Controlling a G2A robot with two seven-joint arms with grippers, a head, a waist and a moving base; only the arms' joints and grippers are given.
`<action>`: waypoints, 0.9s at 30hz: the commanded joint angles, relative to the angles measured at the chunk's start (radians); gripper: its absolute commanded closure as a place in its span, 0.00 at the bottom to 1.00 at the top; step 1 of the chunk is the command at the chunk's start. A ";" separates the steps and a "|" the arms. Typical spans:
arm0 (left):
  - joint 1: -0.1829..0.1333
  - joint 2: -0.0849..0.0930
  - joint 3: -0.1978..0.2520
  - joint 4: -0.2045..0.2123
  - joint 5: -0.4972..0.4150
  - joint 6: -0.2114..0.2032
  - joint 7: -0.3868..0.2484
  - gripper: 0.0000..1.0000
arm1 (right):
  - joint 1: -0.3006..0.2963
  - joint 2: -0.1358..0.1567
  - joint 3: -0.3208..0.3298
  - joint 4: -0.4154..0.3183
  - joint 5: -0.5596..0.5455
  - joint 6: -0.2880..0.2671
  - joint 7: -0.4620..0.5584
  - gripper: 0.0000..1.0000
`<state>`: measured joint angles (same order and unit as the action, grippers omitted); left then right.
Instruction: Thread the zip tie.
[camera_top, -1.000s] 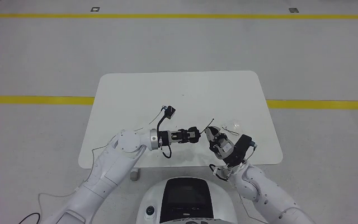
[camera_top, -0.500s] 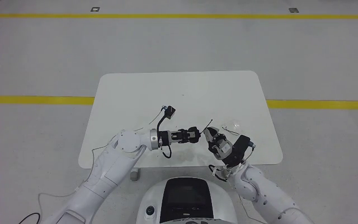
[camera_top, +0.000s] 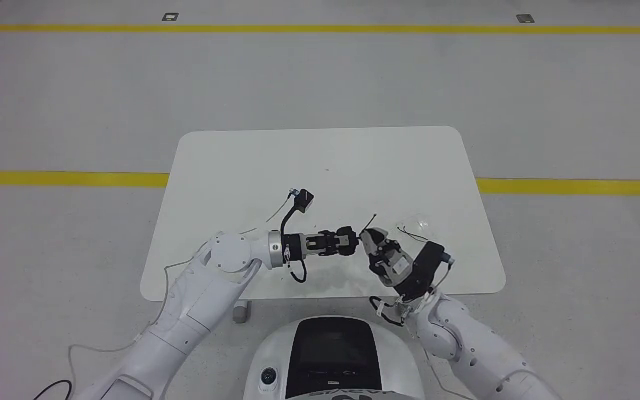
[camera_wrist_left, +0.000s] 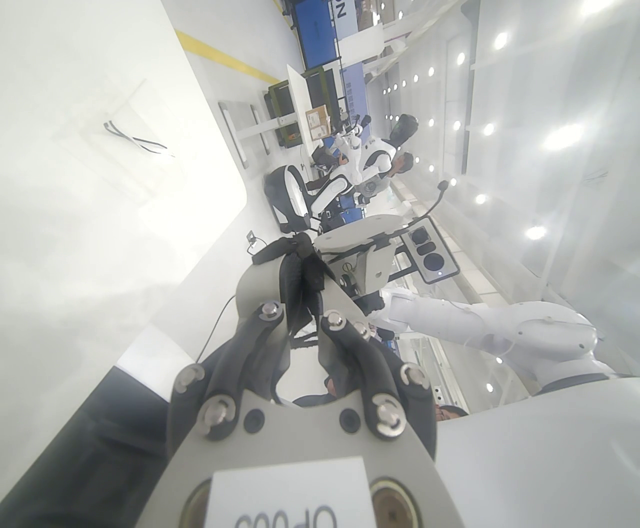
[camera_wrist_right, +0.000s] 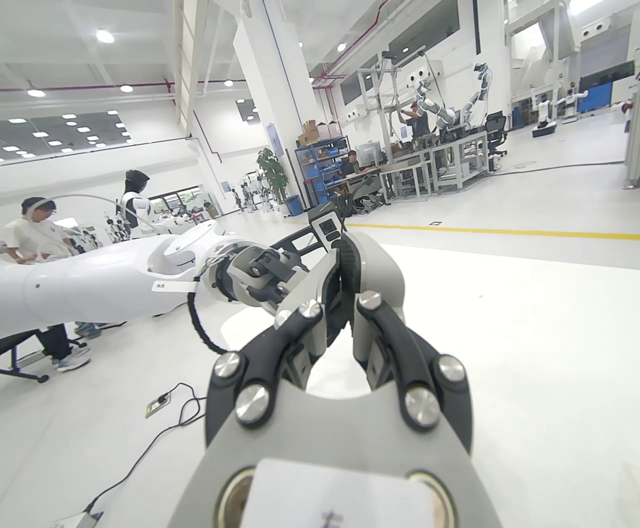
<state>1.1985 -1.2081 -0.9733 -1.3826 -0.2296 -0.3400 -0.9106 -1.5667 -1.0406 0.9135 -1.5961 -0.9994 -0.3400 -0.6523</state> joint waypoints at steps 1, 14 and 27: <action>0.000 0.000 0.000 0.000 0.000 0.000 0.000 1.00 | 0.003 0.003 -0.002 0.004 0.004 0.000 0.001 1.00; 0.000 0.000 0.000 0.000 0.000 0.000 0.000 1.00 | 0.004 0.018 0.004 0.017 0.028 0.000 0.011 1.00; 0.000 0.000 0.000 0.000 0.000 0.000 0.000 1.00 | 0.021 0.032 -0.037 0.022 0.052 0.000 0.025 1.00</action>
<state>1.1985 -1.2081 -0.9733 -1.3826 -0.2296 -0.3400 -0.9106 -1.5475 -1.0101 0.8780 -1.5769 -0.9488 -0.3400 -0.6276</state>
